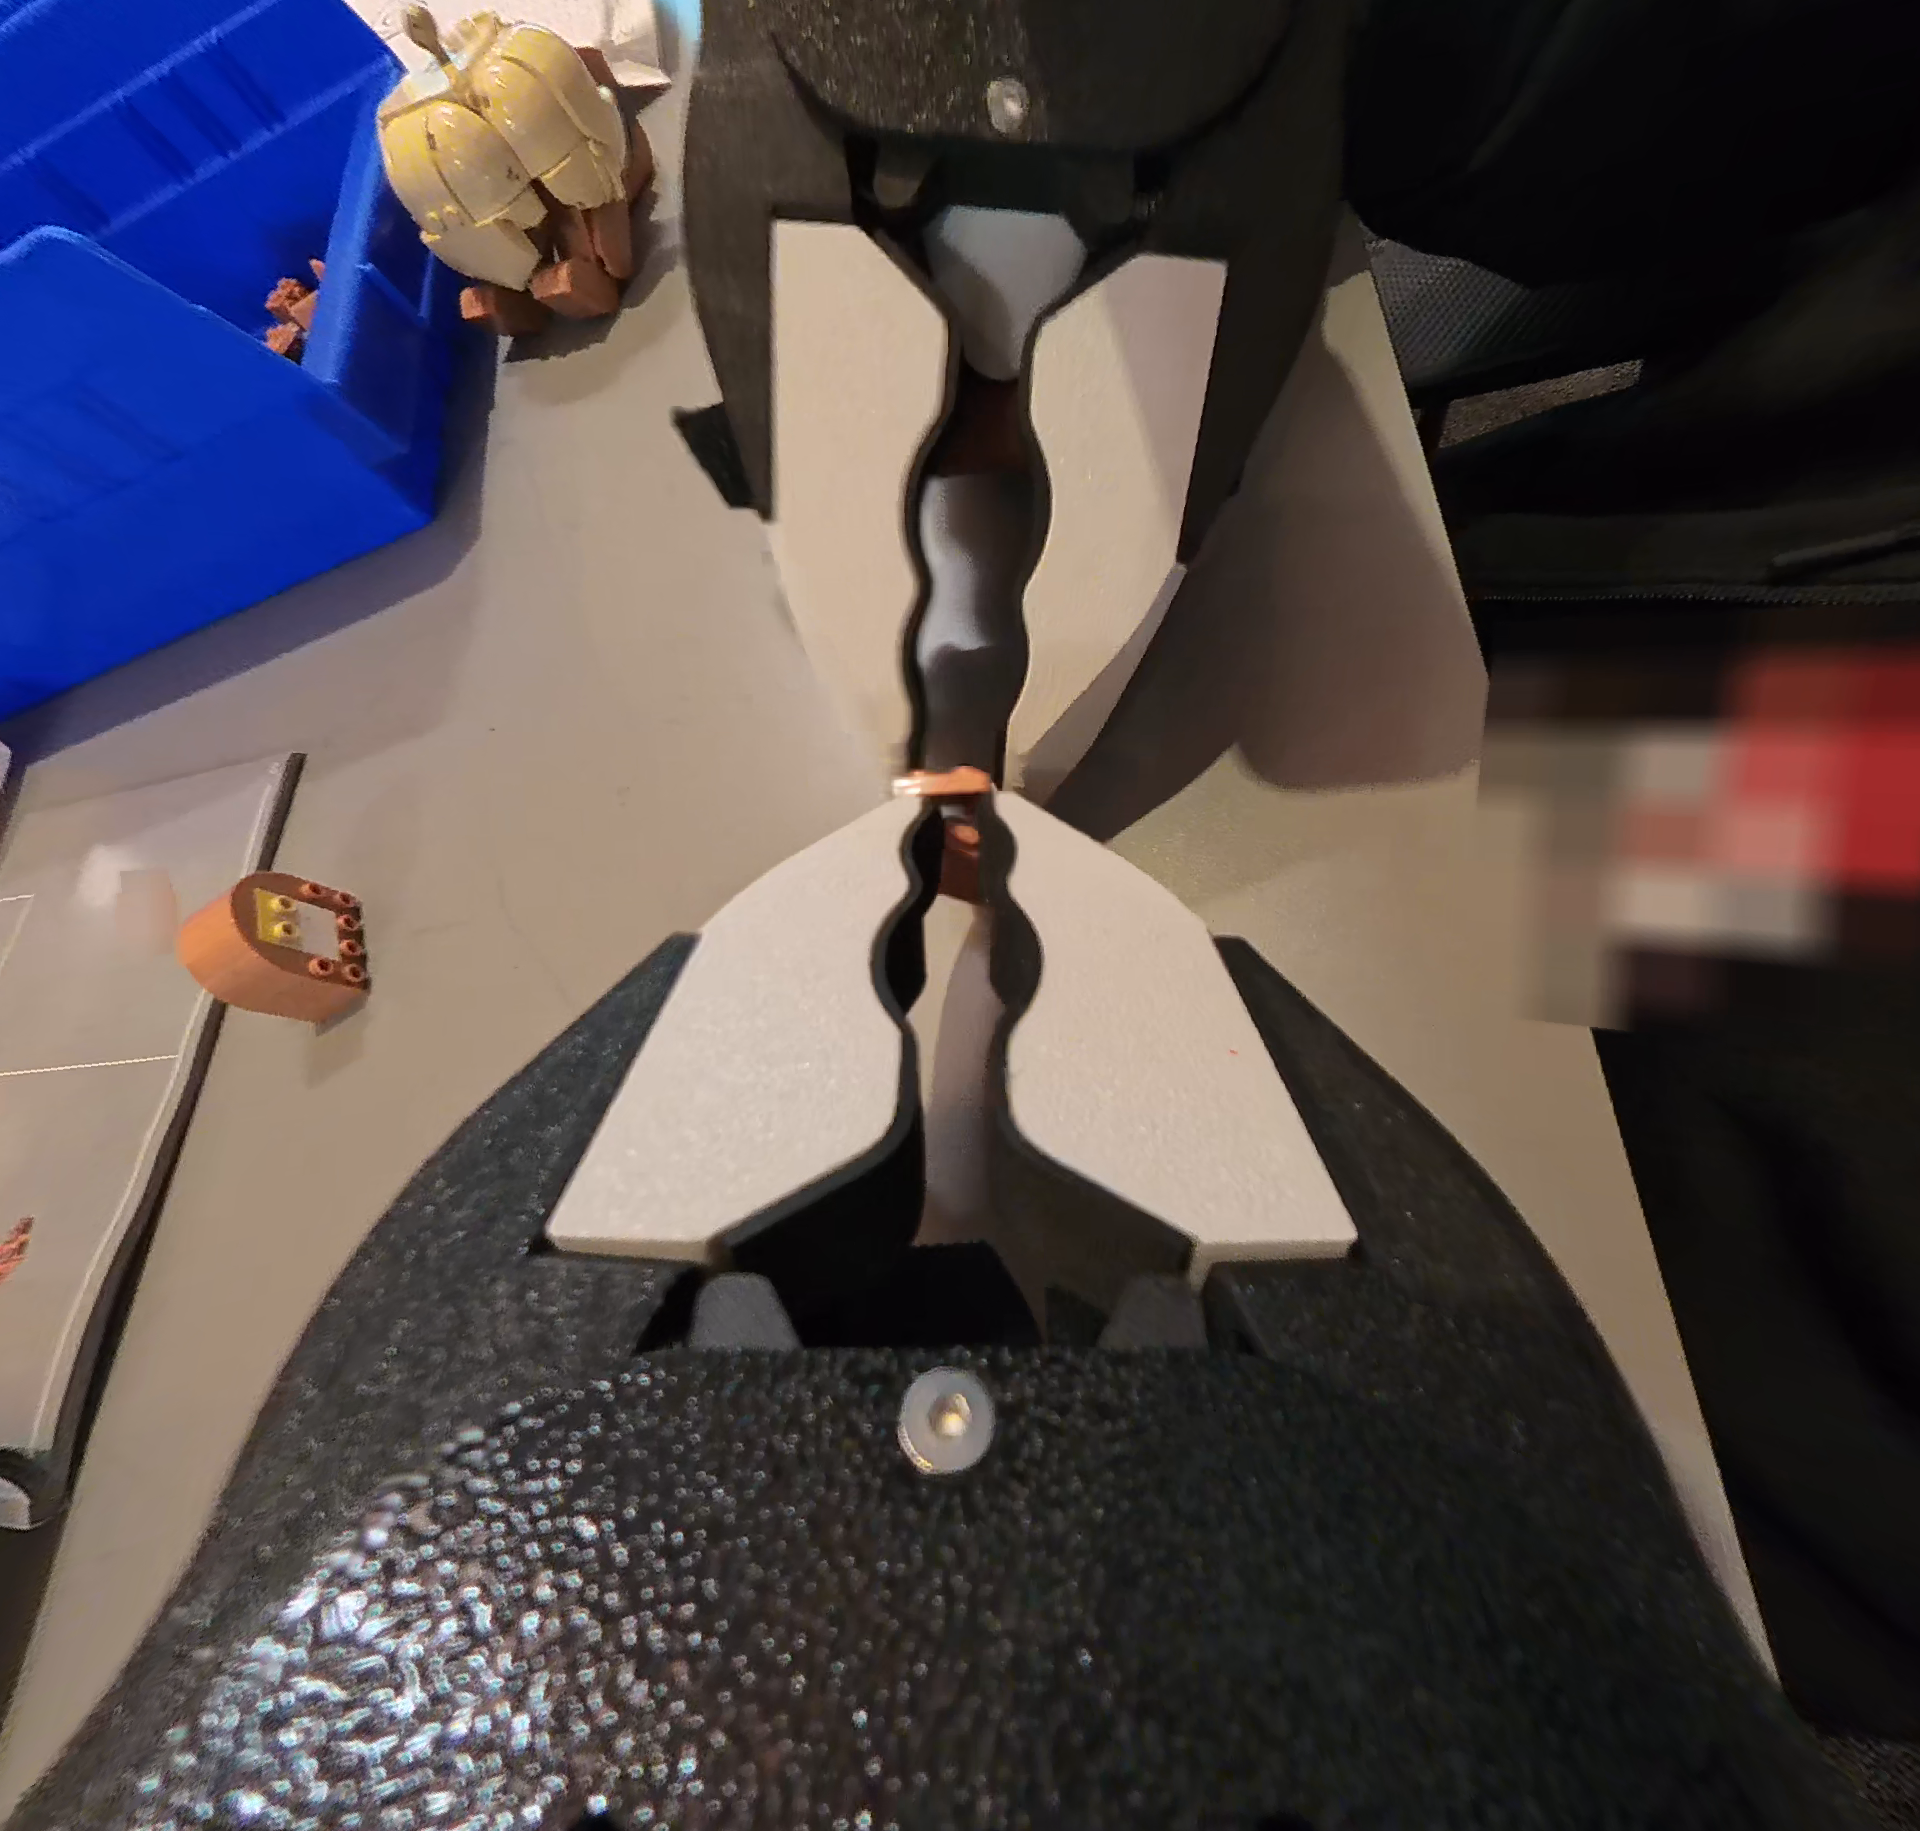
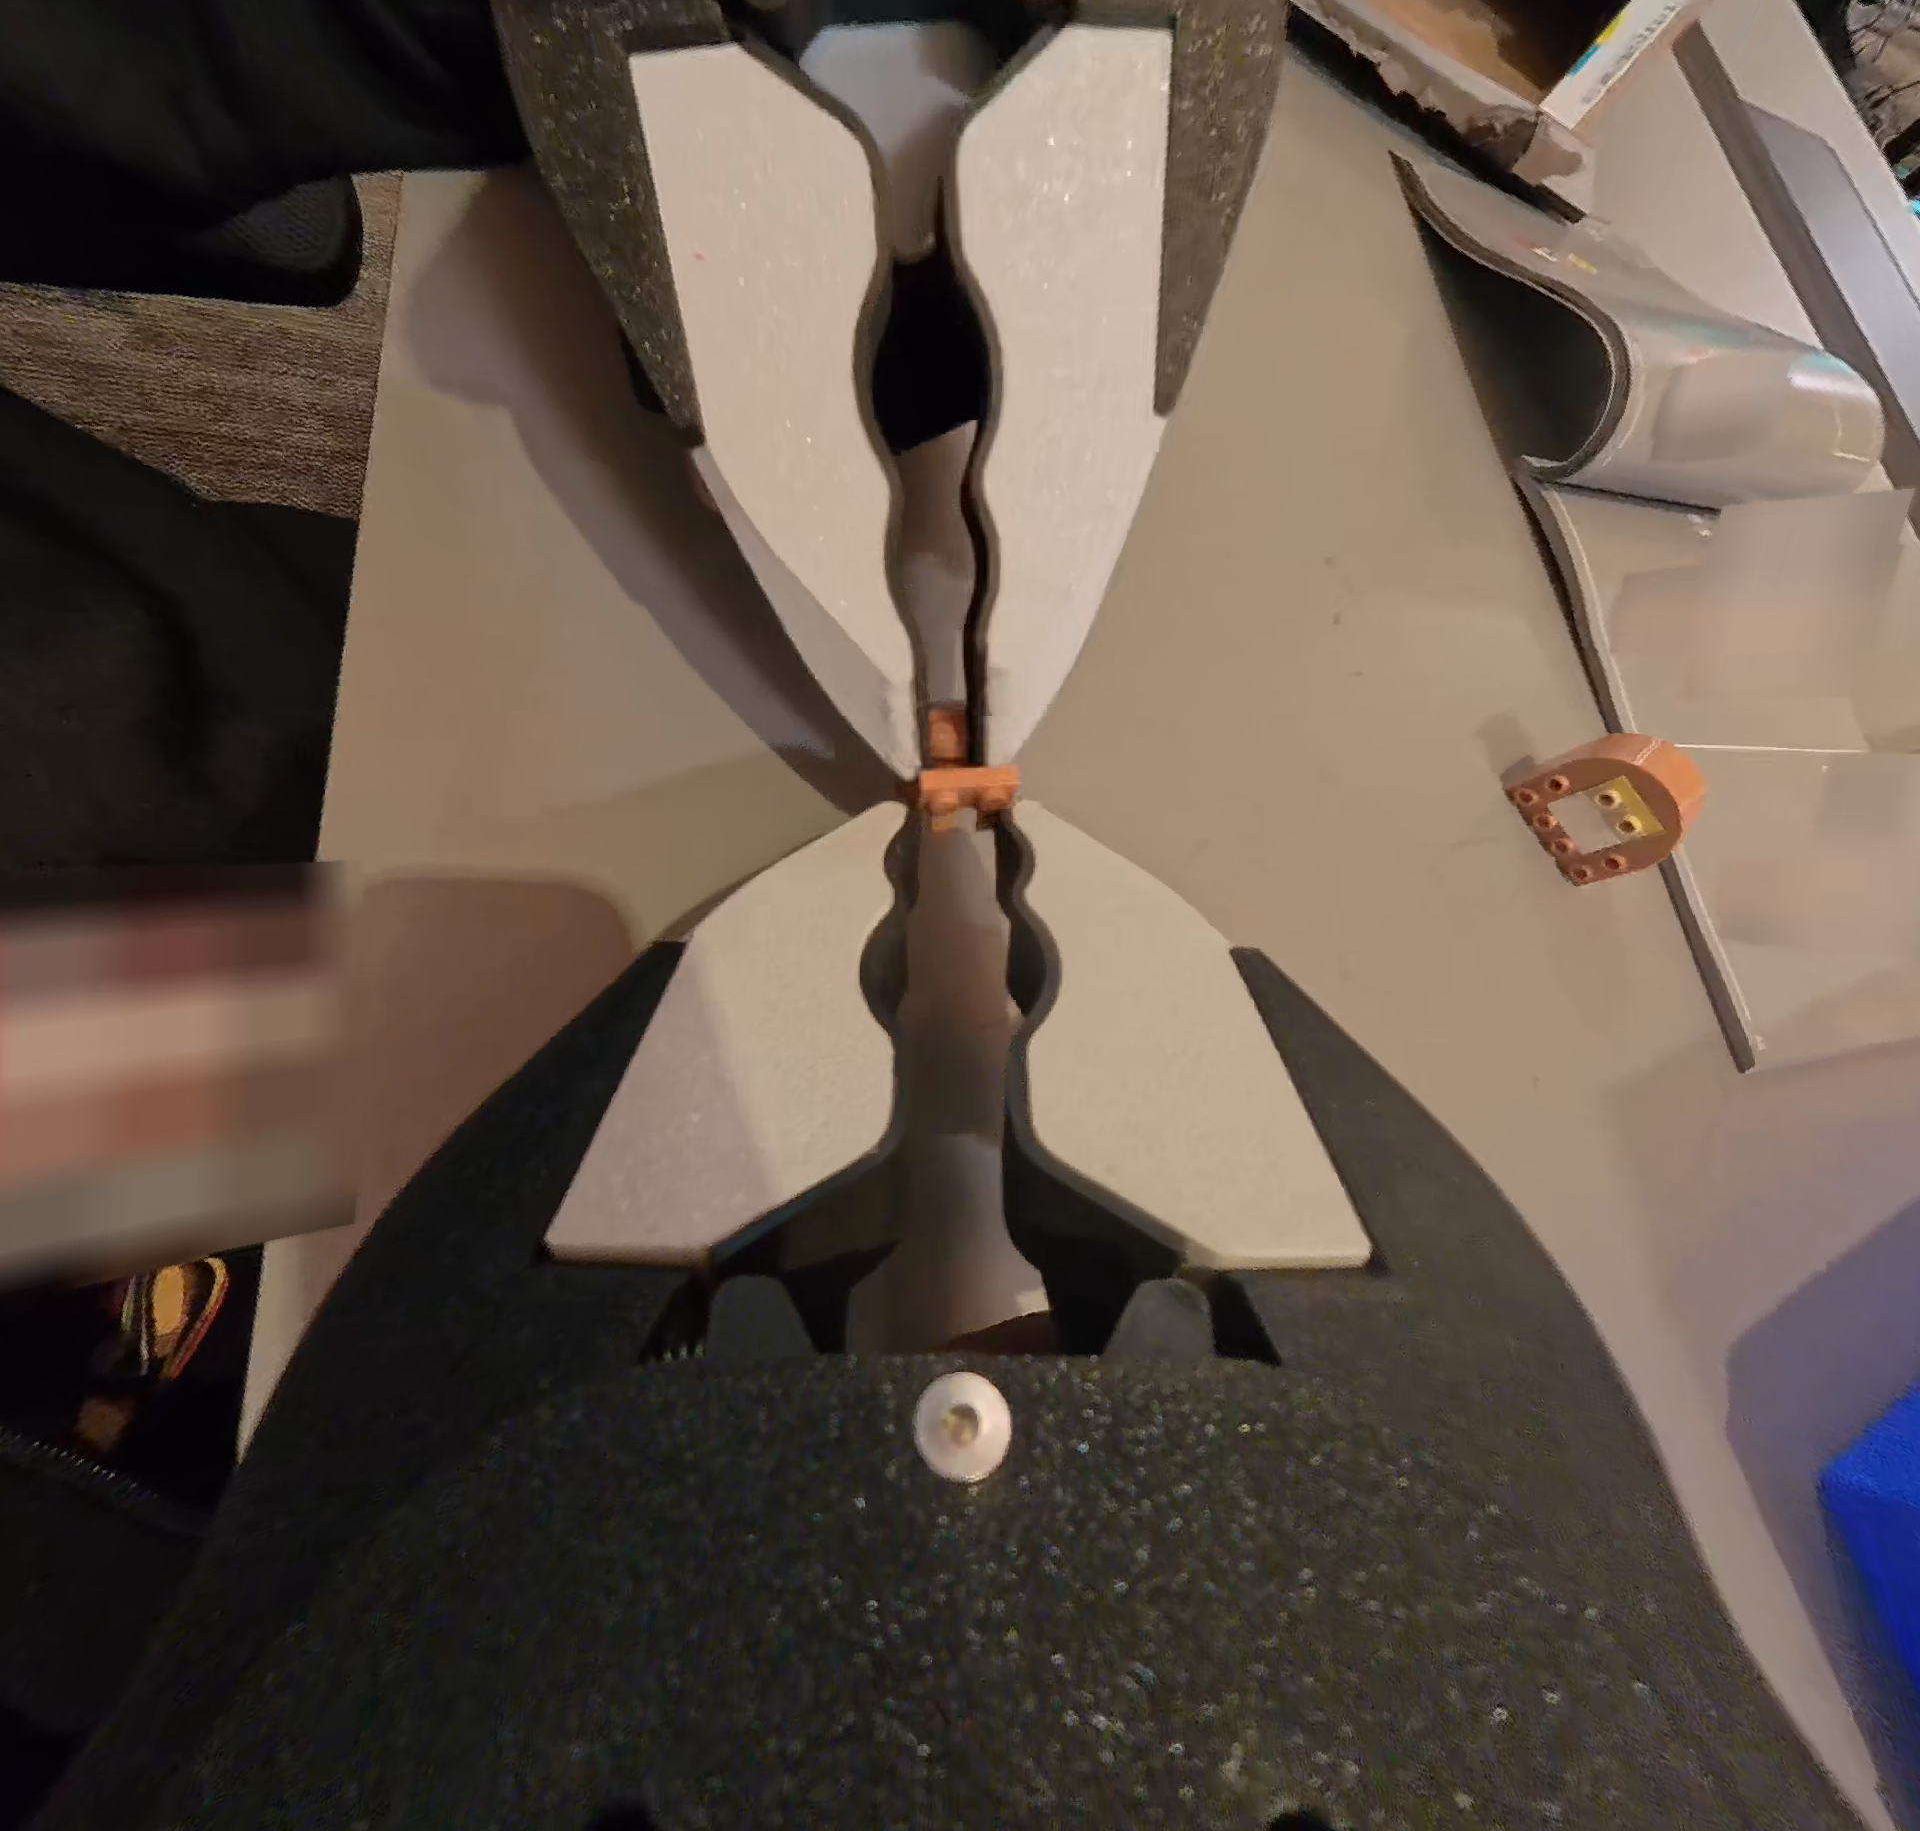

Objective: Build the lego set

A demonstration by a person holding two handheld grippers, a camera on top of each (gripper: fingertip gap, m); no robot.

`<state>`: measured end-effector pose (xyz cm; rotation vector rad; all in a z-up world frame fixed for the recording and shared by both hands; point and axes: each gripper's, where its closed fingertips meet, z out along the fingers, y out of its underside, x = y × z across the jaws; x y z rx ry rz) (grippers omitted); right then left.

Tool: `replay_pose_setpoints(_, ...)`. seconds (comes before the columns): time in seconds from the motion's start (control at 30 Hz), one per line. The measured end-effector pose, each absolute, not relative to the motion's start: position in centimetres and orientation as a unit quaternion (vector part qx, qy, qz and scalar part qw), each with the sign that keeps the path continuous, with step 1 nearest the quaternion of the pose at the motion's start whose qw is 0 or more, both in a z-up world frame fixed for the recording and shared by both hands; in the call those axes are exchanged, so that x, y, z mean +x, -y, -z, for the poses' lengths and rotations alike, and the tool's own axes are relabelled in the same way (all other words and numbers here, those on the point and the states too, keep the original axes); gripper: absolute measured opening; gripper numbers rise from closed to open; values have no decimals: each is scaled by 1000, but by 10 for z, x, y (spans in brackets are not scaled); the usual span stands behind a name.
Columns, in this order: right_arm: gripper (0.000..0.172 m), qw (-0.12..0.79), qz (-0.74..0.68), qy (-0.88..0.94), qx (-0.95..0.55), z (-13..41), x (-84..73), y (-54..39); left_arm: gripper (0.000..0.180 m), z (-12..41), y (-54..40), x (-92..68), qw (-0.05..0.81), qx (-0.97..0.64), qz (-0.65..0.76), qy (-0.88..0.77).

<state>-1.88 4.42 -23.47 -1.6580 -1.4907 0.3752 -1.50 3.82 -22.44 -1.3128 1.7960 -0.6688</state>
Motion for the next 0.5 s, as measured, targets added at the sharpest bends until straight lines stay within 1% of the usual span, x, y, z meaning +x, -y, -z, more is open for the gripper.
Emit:
replay_pose_setpoints(0.17, 11, 424, -148, 602, -660, 236, -19, -43, 6, 225, -39, -15, 397, -523, 265, -706)
replay_pose_setpoints(0.5, 11, 419, -142, 595, -672, 238, -18, -46, 7, 238, -48, -21, 363, -562, 246, -701)
